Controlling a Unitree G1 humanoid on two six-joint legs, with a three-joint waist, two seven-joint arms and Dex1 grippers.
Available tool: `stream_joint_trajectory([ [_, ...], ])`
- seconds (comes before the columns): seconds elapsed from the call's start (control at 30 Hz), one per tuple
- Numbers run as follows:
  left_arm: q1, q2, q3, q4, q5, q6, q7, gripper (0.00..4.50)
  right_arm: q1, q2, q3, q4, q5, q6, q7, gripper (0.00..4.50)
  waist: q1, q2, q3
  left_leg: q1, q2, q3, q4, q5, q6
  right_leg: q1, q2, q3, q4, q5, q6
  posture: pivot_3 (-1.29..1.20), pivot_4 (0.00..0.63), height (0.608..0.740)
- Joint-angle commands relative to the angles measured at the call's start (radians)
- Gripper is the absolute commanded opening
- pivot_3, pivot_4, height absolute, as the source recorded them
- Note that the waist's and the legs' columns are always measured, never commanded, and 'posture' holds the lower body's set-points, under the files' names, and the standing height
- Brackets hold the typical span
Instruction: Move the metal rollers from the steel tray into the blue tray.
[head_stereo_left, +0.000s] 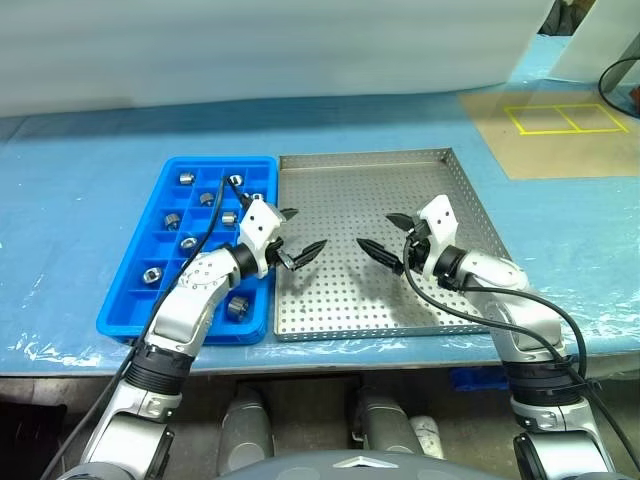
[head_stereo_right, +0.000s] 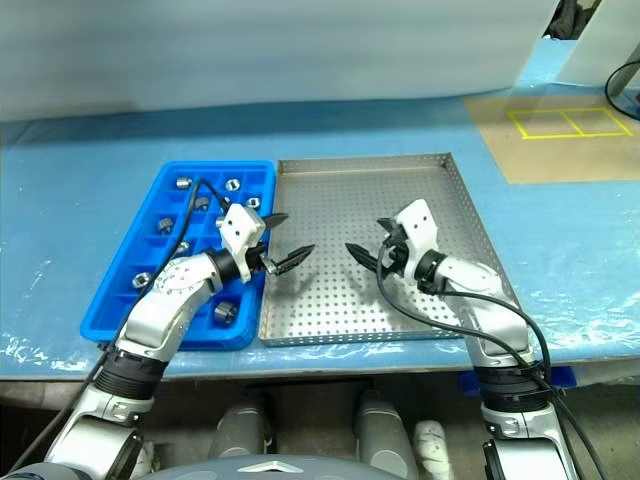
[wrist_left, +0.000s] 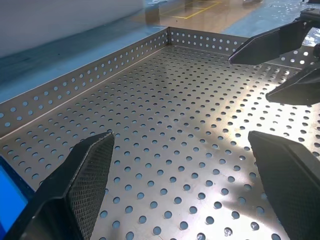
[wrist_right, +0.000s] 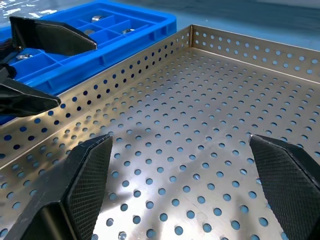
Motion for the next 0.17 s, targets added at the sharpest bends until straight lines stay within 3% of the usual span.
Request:
stream_joint_trajectory([
  [0.03,0.005,-0.002,0.016,-0.029,0.008,-0.02,0.008,4.5,-0.016,-0.002,0.012,-0.016,0.006,-0.029,0.004,4.48,0.0,0.0,0.0,0.0,0.0,0.0,0.0,0.0,0.0,0.0,0.0,0.0,0.0,0.0,0.0,-0.18,0.15,0.74],
  [0.17,0.008,-0.008,0.019,-0.039,0.01,-0.015,0.017,4.5,-0.028,-0.003,0.021,-0.007,0.008,-0.032,0.01,4.48,0.0,0.0,0.0,0.0,0.0,0.0,0.0,0.0,0.0,0.0,0.0,0.0,0.0,0.0,0.0,-0.17,0.15,0.74],
])
